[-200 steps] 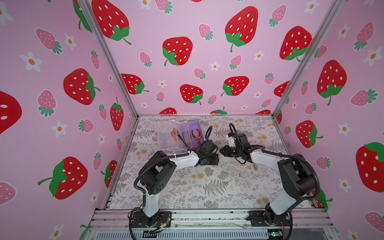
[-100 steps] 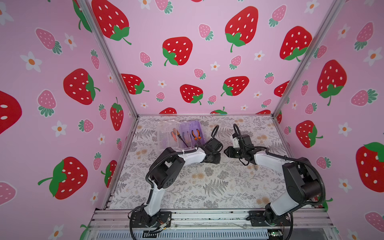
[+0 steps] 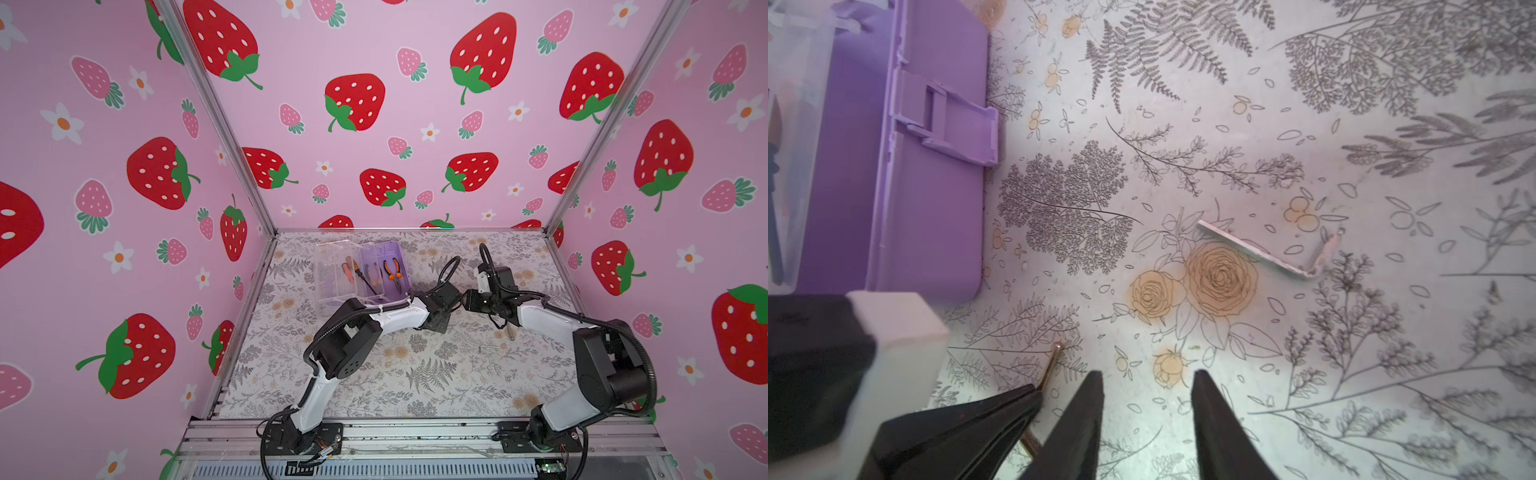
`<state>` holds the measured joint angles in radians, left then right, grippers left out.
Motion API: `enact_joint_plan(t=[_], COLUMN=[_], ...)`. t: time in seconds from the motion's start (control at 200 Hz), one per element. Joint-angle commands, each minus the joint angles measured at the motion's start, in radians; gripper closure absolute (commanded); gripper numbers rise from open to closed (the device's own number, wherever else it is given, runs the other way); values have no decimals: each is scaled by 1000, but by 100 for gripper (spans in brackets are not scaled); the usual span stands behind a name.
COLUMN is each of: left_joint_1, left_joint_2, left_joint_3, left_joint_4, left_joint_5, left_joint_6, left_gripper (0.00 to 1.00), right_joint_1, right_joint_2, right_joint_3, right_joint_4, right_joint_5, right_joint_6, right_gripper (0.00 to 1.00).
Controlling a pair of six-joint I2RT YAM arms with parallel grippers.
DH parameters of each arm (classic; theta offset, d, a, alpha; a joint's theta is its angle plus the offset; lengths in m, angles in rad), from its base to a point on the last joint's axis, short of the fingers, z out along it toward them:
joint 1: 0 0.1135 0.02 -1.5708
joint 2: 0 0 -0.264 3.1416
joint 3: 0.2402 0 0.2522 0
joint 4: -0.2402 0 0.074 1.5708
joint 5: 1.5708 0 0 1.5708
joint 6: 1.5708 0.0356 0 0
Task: Pack the tool kit
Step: 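Grasp the hex key with the left gripper while the right releases it, then place the hex key in the clear tray with the left gripper while right withdraws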
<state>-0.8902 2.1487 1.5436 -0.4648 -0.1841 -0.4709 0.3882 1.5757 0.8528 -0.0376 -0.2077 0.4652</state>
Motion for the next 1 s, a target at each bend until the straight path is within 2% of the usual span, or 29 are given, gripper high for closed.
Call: enact_joint_plan(t=[0.0, 0.18, 0.335, 0.585, 0.825, 0.925, 0.995], left_joint_1=[0, 8, 48, 167, 358, 449, 502], left_joint_2=[20, -54, -157, -353, -510, -539, -539], left_joint_3=[11, 29, 55, 64, -2, -27, -33], left_joint_4=[-89, -118, -167, -246, -299, -315, -336], left_joint_5=[3, 60, 128, 182, 191, 223, 206], left_joint_6=[-5, 0, 7, 3, 0, 6, 16], left_gripper=[100, 100, 100, 100, 100, 100, 100], right_joint_1=[-4, -2, 9, 9, 9, 10, 12], right_joint_2=[39, 129, 226, 359, 403, 415, 427], right_joint_3=[77, 164, 255, 373, 399, 400, 404], right_joint_4=[-110, -169, -201, -225, -226, -230, -238], right_joint_5=[87, 312, 405, 326, 221, 198, 188], right_joint_6=[-95, -205, -347, -453, -482, -482, -477], right_gripper=[56, 56, 66, 68, 73, 75, 77])
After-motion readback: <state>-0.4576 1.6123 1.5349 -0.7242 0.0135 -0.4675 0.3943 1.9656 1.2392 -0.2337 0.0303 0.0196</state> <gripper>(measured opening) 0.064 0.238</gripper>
